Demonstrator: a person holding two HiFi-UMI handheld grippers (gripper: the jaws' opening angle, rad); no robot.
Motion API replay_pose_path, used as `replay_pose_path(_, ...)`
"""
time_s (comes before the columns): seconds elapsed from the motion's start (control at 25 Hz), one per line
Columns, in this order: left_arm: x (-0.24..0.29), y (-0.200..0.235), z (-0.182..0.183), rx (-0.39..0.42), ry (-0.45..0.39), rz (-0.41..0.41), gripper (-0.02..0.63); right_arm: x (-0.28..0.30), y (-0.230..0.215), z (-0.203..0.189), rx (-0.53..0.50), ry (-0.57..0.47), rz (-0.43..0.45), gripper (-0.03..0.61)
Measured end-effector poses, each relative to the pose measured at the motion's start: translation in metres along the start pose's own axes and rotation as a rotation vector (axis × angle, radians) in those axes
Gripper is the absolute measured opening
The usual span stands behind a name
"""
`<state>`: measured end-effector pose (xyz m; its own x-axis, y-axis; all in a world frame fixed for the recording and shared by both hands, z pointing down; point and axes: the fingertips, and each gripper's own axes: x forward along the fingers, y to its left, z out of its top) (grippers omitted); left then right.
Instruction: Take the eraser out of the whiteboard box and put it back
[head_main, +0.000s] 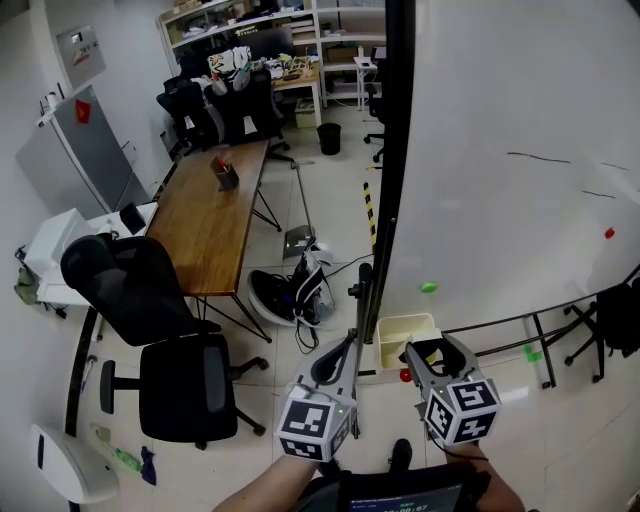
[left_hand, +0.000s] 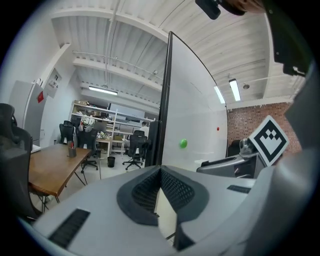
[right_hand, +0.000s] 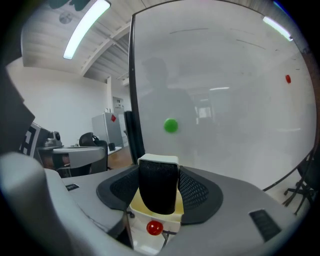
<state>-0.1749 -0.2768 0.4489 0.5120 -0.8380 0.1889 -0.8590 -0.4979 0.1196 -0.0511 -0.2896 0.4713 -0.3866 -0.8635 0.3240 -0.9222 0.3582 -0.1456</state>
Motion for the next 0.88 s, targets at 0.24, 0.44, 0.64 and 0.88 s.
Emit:
replay_pose_path(0.24, -0.022, -0.014, 0.065, 0.021, -0.14, -0.008, 0.029, -0.044, 0.012, 0.071, -0.015, -0.135, 0.06, 0.265)
replay_pose_path(0.44, -0.039, -0.033, 0.105, 0.055, -0.204, -0.023, 0.028, -0.075, 0.023, 0.119, -0.051, -0.222, 0.102, 0.265)
replay_pose_path(0.64, -0.054, -0.039, 0.135, 0.082, -0.277, -0.008, 0.028, -0.099, 0.031, 0.149, -0.07, -0.285, 0.142, 0.265)
replay_pose_path(0.88, -0.072, -0.047, 0.157, 0.096, -0.315, 0.002, 0.028, -0.121, 0.04, 0.166, -0.088, -0.322, 0.174, 0.265)
